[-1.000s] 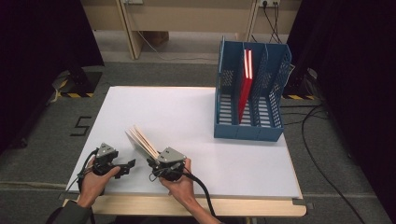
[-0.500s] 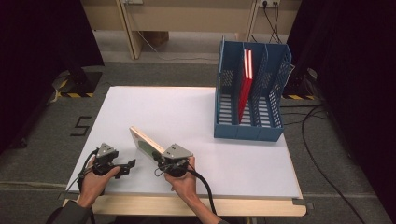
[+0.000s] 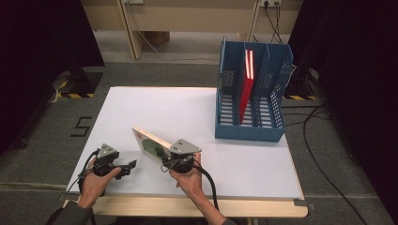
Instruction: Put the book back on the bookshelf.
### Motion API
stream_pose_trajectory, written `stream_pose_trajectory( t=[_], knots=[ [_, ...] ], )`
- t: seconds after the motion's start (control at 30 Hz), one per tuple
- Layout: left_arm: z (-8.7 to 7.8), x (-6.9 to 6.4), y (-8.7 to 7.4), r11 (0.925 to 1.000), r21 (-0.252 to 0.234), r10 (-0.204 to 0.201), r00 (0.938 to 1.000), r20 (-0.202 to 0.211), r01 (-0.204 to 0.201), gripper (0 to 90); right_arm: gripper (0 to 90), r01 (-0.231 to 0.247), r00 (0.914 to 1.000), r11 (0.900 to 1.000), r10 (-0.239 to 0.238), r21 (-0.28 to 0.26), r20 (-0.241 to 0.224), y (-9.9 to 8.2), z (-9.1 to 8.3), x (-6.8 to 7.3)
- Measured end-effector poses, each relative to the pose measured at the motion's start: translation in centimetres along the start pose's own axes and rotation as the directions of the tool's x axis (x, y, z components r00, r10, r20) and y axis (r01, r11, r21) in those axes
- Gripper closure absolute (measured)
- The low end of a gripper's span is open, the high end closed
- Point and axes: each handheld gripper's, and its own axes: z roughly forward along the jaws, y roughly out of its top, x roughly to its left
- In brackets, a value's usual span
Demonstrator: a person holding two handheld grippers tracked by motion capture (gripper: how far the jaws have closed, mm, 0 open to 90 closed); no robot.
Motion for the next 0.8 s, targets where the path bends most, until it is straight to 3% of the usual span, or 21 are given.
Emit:
stream_pose_trajectory(
  t=[0.4, 0.57, 0.8],
  knots=[
    [0.0, 0.0, 0.0, 1.0000, 0.000, -0.002, 1.0000, 0.000, 0.002, 15.3, 75.6, -0.019, 0.9998, 0.9981, 0.019, -0.059, -0.006, 1.5, -1.4, -0.7],
    [0.1, 0.0, 0.0, 0.9999, 0.010, 0.013, 0.9998, -0.013, -0.013, 15.2, 75.6, -0.004, 0.9998, 0.9960, 0.006, -0.089, 0.018, 2.5, -2.5, -1.0],
    [0.2, -0.1, -0.1, 0.9993, 0.016, 0.035, 0.9993, -0.014, -0.035, 15.2, 75.5, -0.015, 0.9983, 0.9918, 0.022, -0.127, 0.054, 3.7, -5.0, -2.1]
  ],
)
